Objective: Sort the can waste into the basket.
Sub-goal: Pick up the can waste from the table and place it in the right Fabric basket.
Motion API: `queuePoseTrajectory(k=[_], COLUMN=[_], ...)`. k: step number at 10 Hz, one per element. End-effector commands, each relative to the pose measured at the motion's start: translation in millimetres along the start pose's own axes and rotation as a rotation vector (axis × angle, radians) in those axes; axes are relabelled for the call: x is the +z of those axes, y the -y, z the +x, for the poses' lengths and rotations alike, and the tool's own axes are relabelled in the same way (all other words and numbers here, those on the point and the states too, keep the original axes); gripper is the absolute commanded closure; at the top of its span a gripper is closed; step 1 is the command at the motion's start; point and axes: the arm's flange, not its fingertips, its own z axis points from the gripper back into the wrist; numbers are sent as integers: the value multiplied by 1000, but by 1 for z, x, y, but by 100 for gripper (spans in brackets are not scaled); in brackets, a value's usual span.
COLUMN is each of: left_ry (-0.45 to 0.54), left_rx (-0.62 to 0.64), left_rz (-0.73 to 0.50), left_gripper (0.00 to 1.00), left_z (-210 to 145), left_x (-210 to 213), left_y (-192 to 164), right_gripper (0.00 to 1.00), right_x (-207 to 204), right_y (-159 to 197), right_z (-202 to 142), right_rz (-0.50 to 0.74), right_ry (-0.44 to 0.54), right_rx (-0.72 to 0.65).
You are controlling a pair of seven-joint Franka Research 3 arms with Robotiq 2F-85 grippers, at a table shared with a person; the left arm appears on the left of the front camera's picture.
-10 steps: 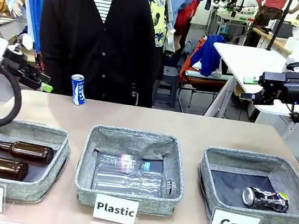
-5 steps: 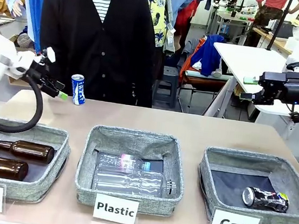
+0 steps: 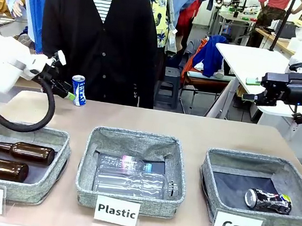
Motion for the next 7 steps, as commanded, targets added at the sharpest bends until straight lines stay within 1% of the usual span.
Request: queuePoseTrajectory(k=[1, 2, 4, 5, 7], left_ry=[40, 55, 118, 130, 122], left_rx=[11, 4, -16, -19, -10], left_rz=[22, 2, -9, -7, -14], left_gripper=[0, 0, 0, 0, 0], left_z=[3, 5, 9, 10, 11], left_x=[-9, -15, -19, -20, -25], left_y=[-10, -13, -14, -16, -18], right_gripper=[0, 0, 0, 0, 0], right_x=[1, 1, 1, 1, 1], right_y=[-3, -3, -3, -3, -3], right_z=[3, 3, 3, 3, 3], right_rz=[4, 4, 4, 4, 4], right_ry=[-4, -4, -4, -4, -4], right_rx=[1, 1, 1, 1, 1])
